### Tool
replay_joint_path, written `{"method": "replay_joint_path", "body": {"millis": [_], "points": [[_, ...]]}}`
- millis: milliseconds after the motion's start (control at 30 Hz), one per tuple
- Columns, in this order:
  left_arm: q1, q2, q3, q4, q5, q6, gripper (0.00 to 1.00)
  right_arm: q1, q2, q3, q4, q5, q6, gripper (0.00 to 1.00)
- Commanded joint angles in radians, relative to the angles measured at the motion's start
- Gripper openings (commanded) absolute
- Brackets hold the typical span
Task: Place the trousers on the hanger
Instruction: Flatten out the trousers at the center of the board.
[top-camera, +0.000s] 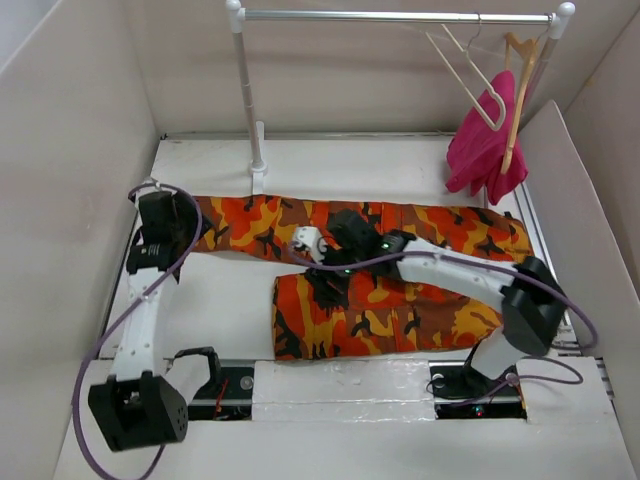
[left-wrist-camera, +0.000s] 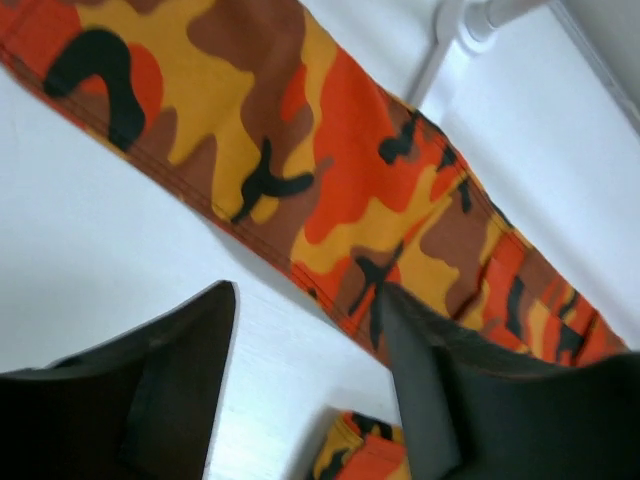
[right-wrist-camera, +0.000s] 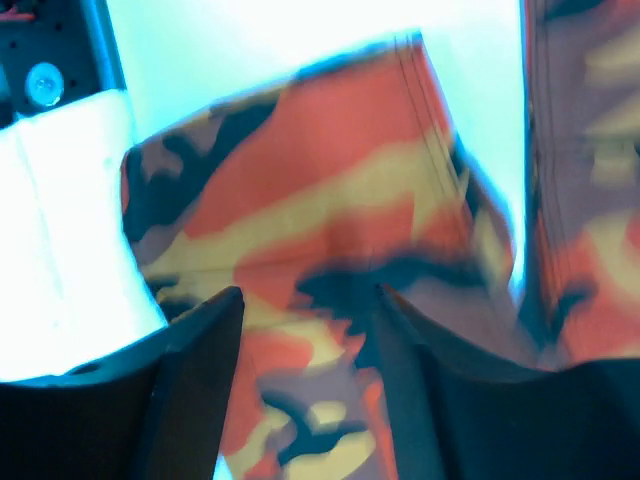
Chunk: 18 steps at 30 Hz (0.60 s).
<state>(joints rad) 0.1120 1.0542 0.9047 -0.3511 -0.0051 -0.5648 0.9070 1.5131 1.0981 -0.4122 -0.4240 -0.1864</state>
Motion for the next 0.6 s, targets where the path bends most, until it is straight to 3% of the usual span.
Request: {"method": "replay_joint_path", "body": {"millis": [0,67,233,333,400,467,567], "points": [[0.006,-0.115,-0.073,-0.037,0.088,0.017,0.48,0.03,0.169,0.197,0.017,-0.007,-0.079,0.62],[0.006,-0.175,-0.093,-0.046,0.102,0.019,0.44,0.039,0.254,0.293,-0.013,-0.01,-0.108,0.64],[0.006,-0.186,-0.127,-0.048,0.145,0.037,0.44,0.052,0.444,0.503,-0.115,0.01,-0.153,0.68],[0.006,-0.178,-0.124,-0.034,0.139,0.048,0.45,0.052,0.469,0.522,-0.143,-0.016,-0.16,0.68],[0.006,-0.166,-0.116,-0.026,0.142,0.055,0.45,0.052,0.582,0.522,-0.148,-0.058,-0.162,0.68],[0.006,-0.155,-0.11,-0.022,0.139,0.059,0.45,0.052,0.614,0.619,-0.157,-0.076,-0.159,0.66],[0.006,-0.146,-0.115,-0.006,0.139,0.062,0.45,0.052,0.63,0.617,-0.146,-0.123,-0.144,0.61]]}}
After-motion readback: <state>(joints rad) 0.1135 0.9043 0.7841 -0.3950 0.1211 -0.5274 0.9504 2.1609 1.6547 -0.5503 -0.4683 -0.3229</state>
